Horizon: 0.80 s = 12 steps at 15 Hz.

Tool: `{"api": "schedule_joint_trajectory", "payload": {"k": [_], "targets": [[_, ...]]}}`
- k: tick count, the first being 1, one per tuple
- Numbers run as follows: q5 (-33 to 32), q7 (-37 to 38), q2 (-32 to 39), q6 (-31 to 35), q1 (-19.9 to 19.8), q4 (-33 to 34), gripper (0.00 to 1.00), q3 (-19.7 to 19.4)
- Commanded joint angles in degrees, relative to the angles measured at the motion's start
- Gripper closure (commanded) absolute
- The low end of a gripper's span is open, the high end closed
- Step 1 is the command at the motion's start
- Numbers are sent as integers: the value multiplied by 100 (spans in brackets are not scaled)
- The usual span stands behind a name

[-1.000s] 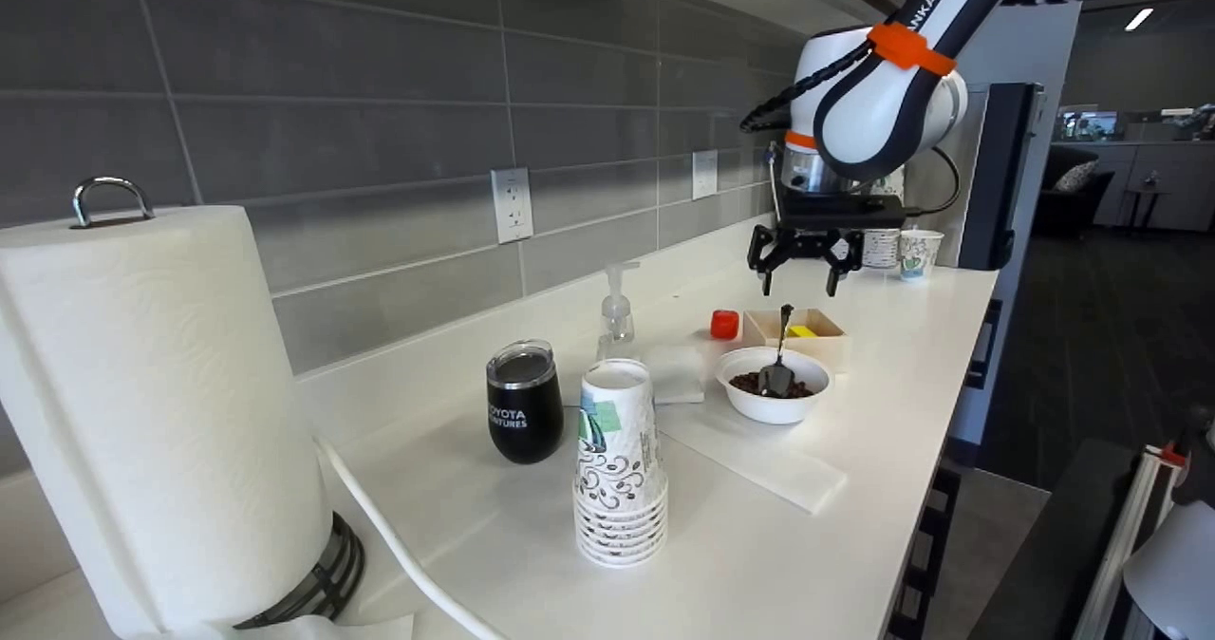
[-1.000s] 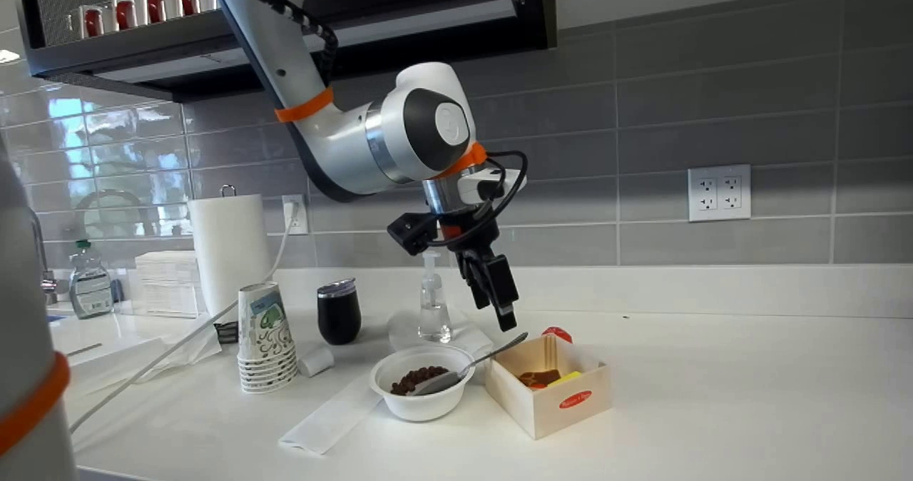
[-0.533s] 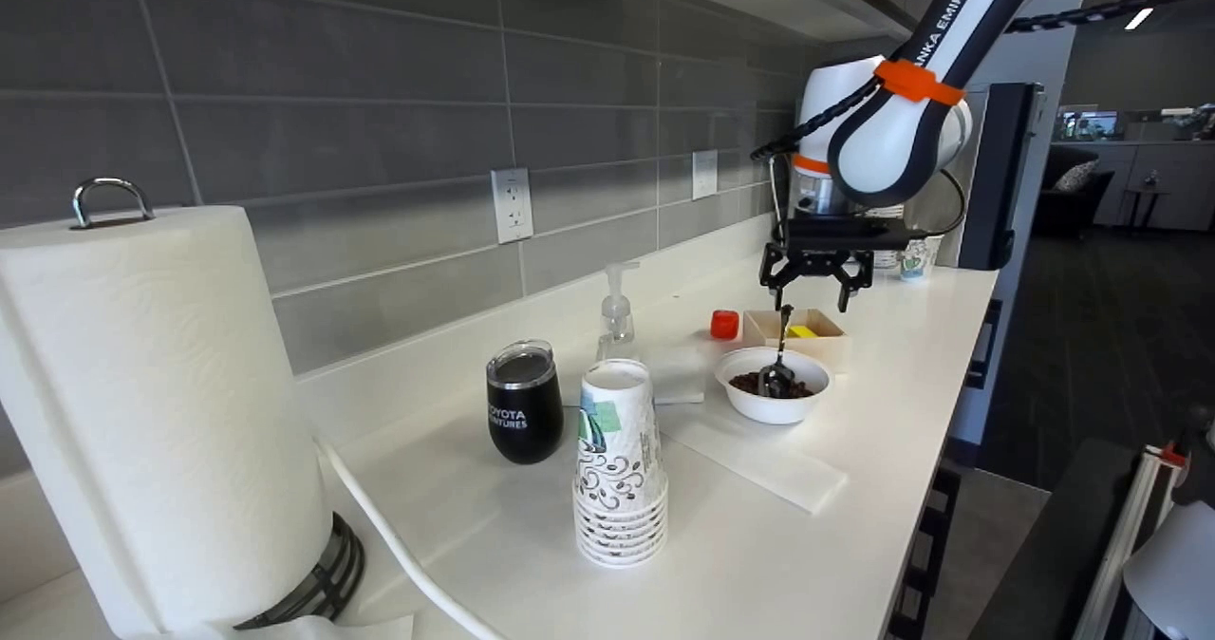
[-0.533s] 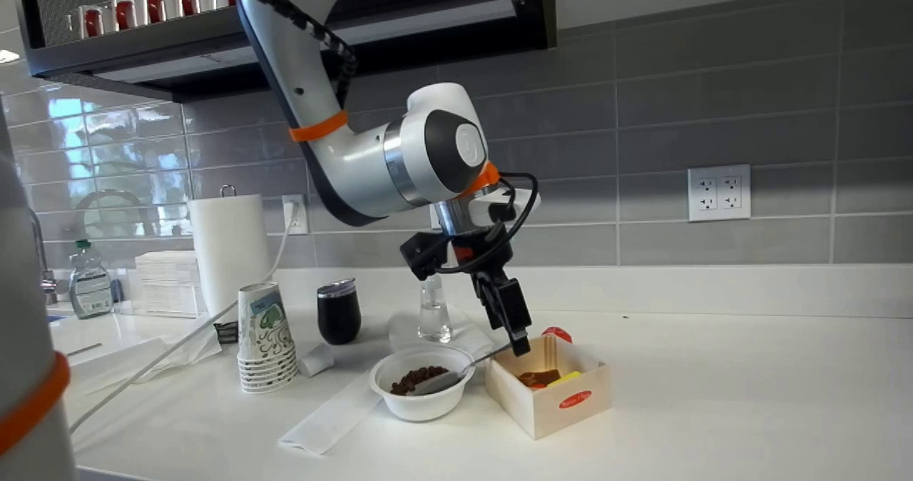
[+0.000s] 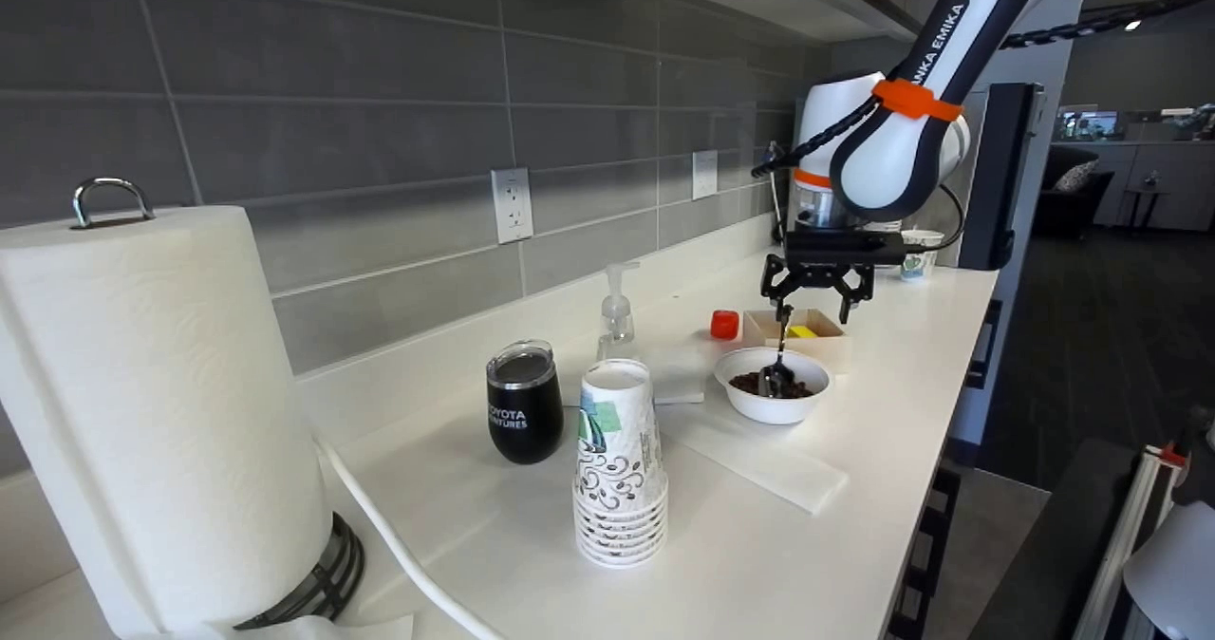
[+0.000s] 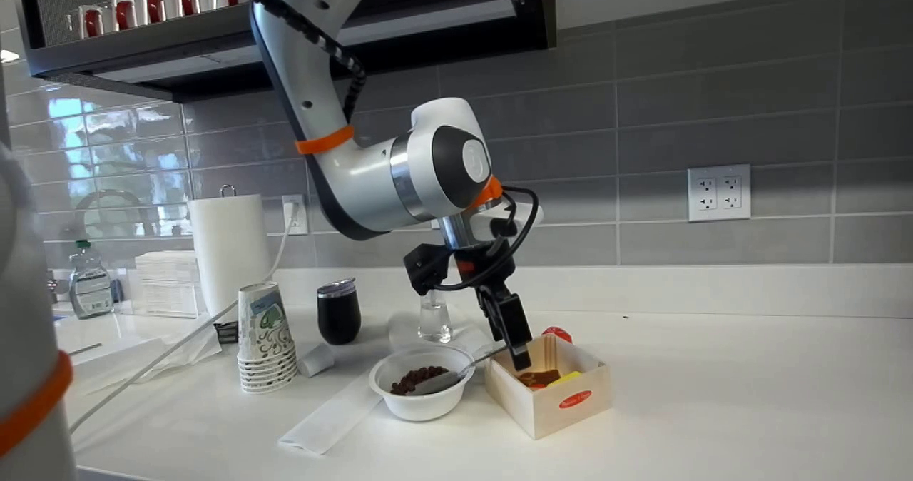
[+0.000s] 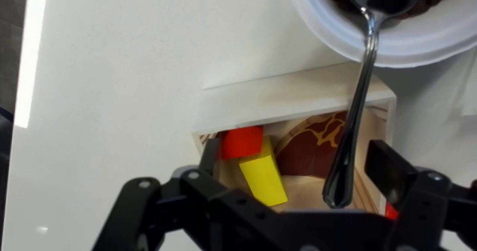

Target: Use the spoon to stir the beans in the bowl

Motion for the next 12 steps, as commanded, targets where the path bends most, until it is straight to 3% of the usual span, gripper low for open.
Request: {"api": "schedule_joint_trajectory", "payload": {"k": [1,9,10,11,12], "targets": [[-261,345,185,175,210,159,0,-200],[-438,661,532,305,302,459,0,-226],[-463,693,572,325,309,493,25,-230],[-495,730,604,349,310,510,26,-239],[-539,763,637,390,310,507,34,-256]]}}
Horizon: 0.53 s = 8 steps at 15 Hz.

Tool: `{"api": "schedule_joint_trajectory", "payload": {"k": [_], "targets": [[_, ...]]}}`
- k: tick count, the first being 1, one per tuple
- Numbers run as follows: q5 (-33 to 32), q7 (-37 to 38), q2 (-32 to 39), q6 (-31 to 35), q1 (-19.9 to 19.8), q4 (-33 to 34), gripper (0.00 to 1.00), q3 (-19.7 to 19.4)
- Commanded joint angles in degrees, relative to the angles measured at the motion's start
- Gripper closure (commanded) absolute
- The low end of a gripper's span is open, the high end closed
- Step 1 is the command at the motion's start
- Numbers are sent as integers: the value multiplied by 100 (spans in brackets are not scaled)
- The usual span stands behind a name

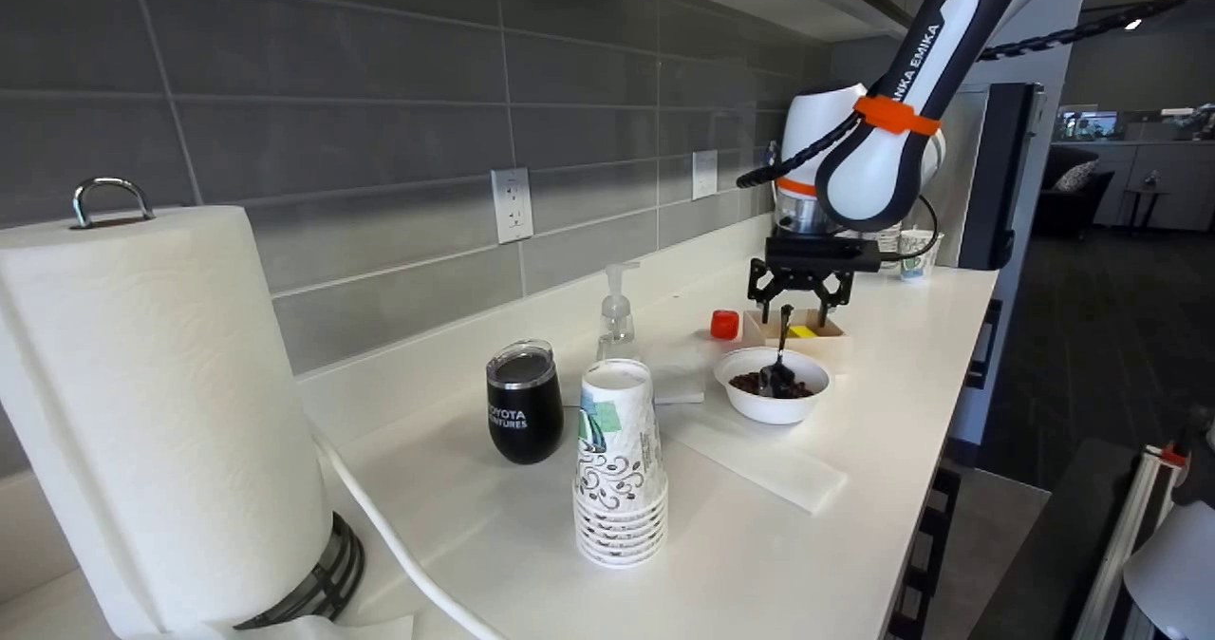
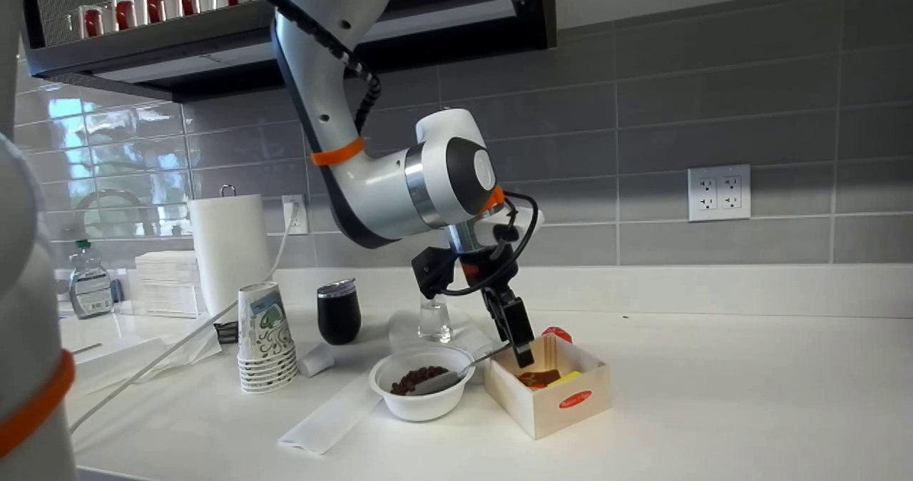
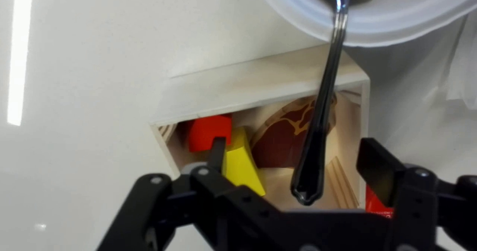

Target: Use the spoon to stir the beans in the bowl

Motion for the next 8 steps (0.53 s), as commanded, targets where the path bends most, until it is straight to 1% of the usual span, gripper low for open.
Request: {"api": "schedule_joint_trajectory", "payload": {"k": [1,2,8], "targets": [[-309,329,224,196,51,151,42,-92],[-330,363,250,208,52,158,51,-98],[-330,447,254,165,82,268,96,-66]]}}
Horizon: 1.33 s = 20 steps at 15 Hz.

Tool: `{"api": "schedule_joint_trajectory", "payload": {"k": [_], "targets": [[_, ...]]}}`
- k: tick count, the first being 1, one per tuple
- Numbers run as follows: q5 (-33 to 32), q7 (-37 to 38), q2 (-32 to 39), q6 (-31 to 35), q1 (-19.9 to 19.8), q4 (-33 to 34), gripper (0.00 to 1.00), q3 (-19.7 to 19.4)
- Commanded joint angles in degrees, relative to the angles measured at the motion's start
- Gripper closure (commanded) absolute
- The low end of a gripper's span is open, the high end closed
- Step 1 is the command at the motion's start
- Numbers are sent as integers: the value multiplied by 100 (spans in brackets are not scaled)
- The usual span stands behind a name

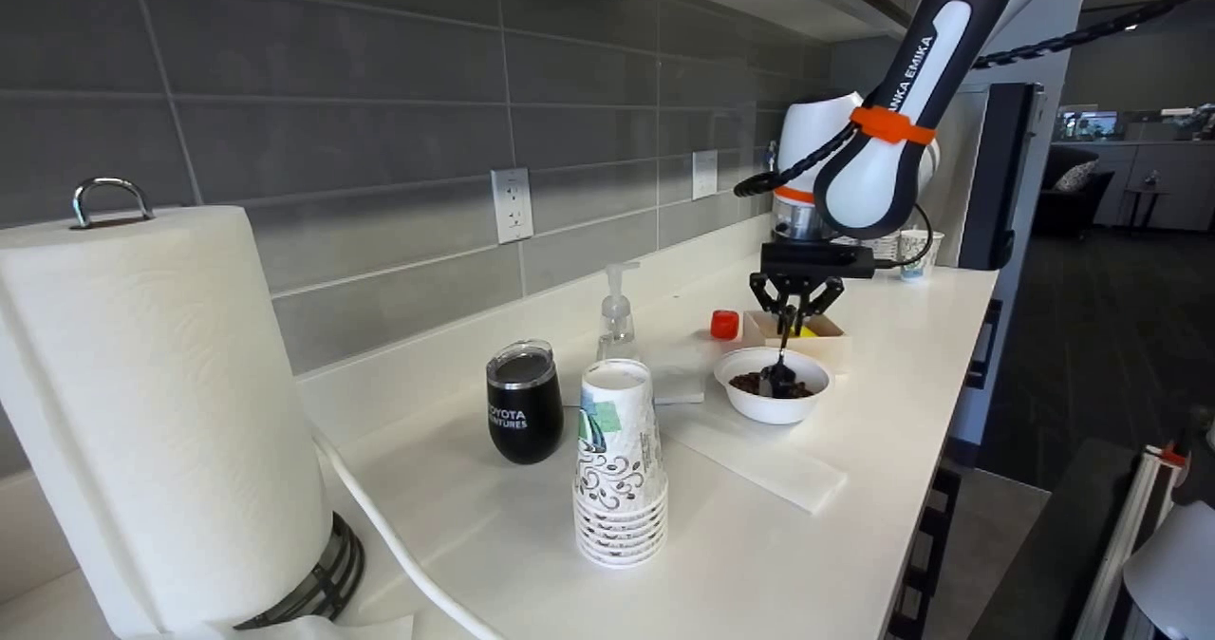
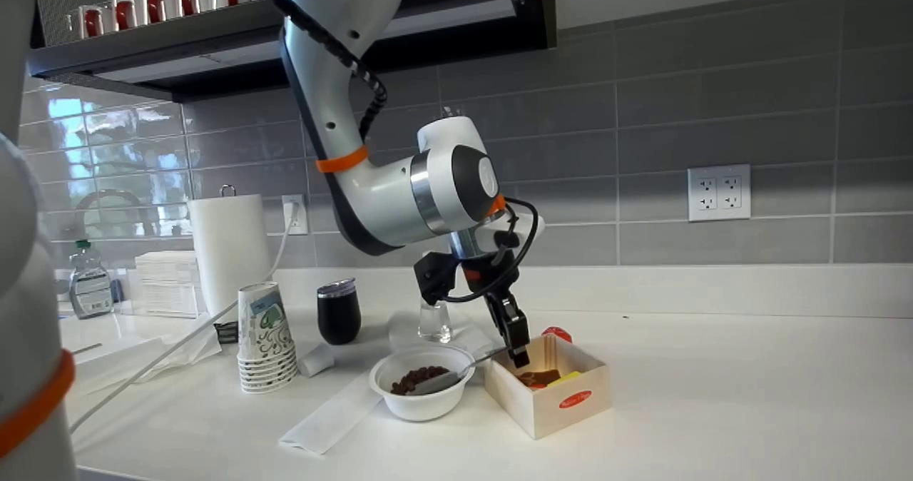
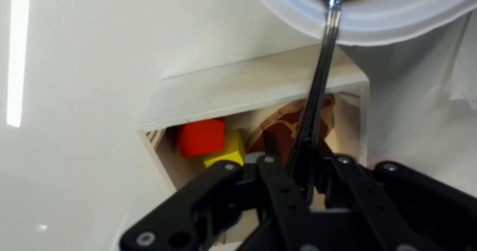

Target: Use the spoon to stir the beans in the bowl

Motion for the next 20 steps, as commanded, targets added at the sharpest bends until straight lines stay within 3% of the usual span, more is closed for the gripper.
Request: {"api": "schedule_joint_trajectory", "payload": {"k": [1,9,20], "targets": [[-184,234,39,35,88,194,100,-56],[-522,394,-110,-86,226,371,99,-120],[-2570,1794,-1031,-624,384,22,99,-189]]}}
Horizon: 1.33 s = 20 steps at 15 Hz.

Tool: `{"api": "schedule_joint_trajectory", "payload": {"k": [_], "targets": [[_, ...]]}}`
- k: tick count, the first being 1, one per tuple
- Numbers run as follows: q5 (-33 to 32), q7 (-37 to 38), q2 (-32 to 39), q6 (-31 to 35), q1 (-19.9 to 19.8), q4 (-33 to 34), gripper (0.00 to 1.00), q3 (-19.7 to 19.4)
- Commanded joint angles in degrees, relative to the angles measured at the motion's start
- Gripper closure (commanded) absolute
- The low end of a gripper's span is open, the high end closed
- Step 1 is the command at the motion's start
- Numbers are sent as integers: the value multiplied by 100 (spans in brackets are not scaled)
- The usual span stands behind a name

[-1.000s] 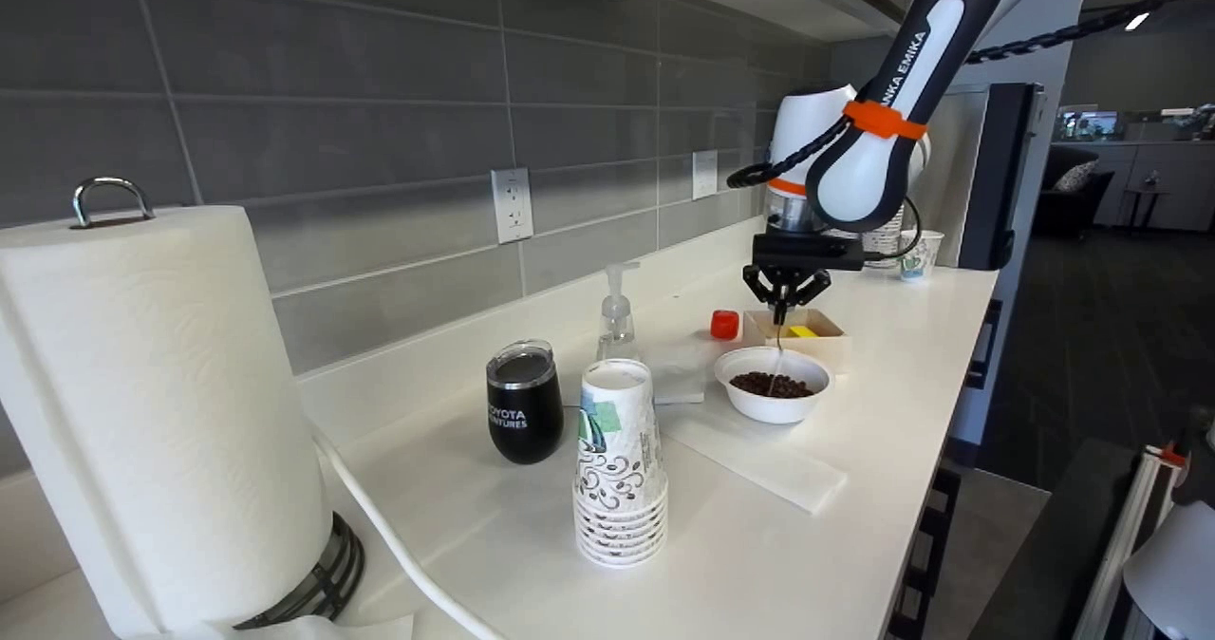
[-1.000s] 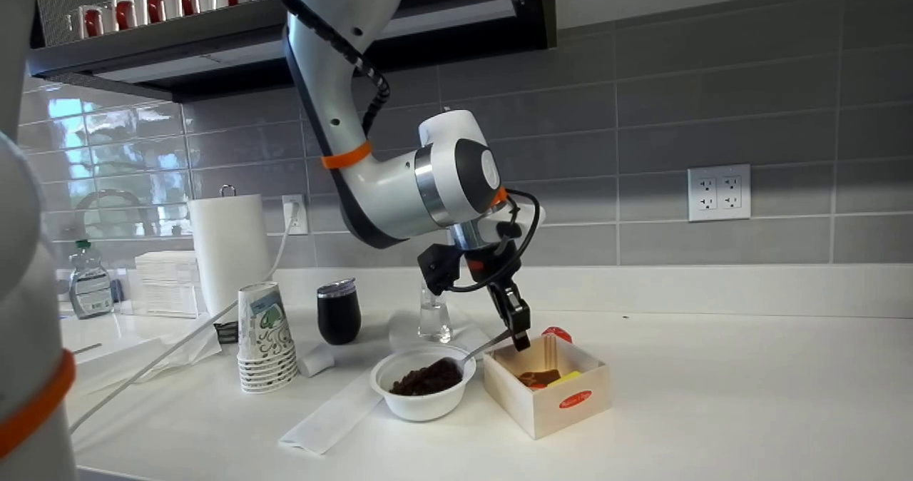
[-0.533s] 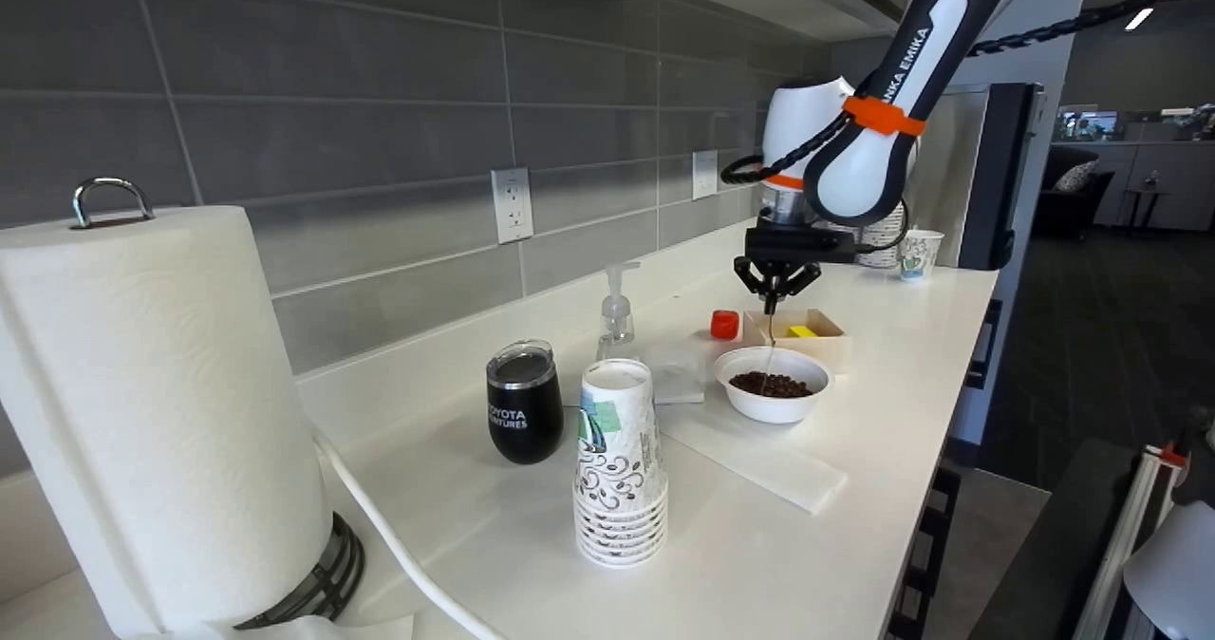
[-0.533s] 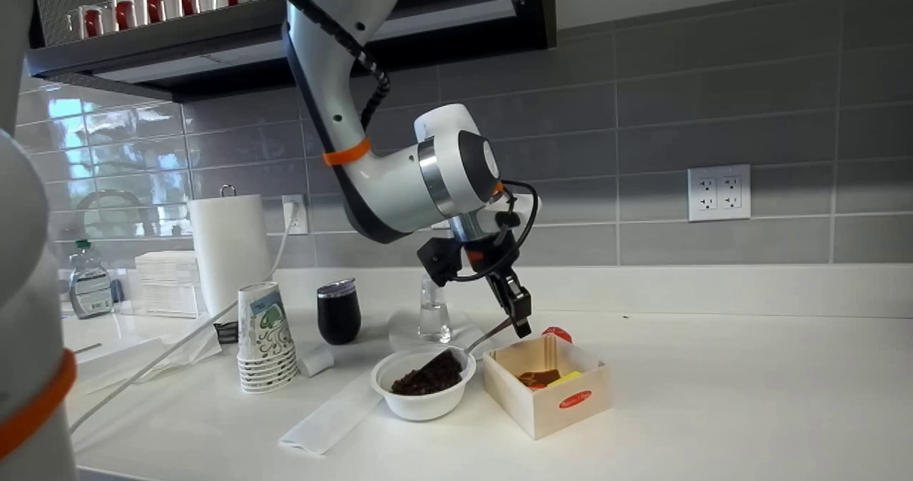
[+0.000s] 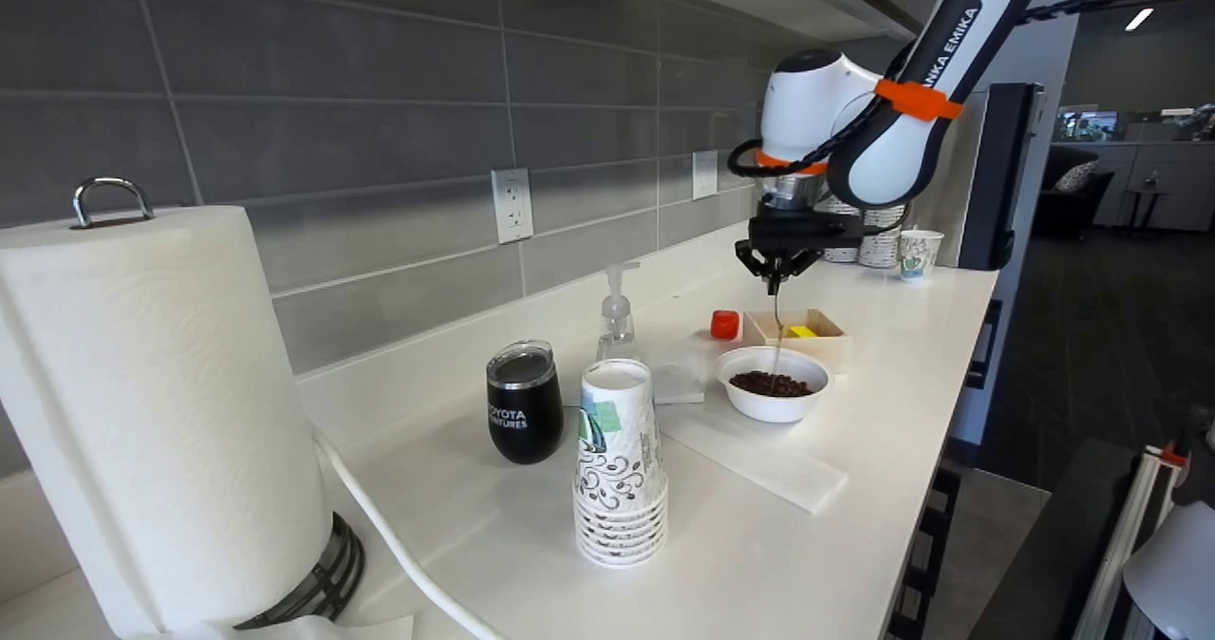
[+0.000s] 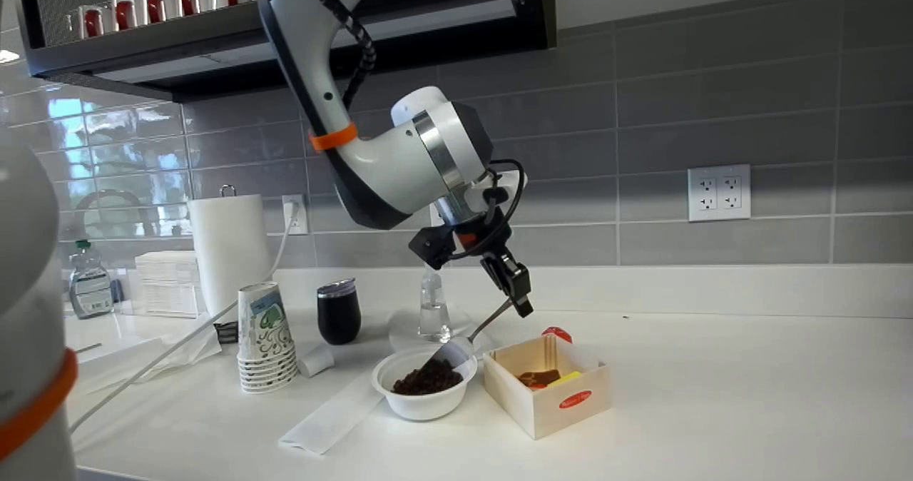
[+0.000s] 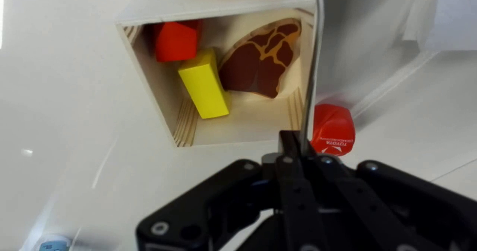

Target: Use the spoon to stir the beans in the bowl

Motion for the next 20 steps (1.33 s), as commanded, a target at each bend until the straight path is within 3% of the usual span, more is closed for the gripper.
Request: {"api": "schedule_joint_trajectory", "payload": {"k": [1,9,20], "targets": [[-785,734,-564,-293,54,-316,99,3],[-3015,2742,-1188,-658,28,-938,99,228],[-3201,3643,-1324,-821,66,-1051,99,739]]}}
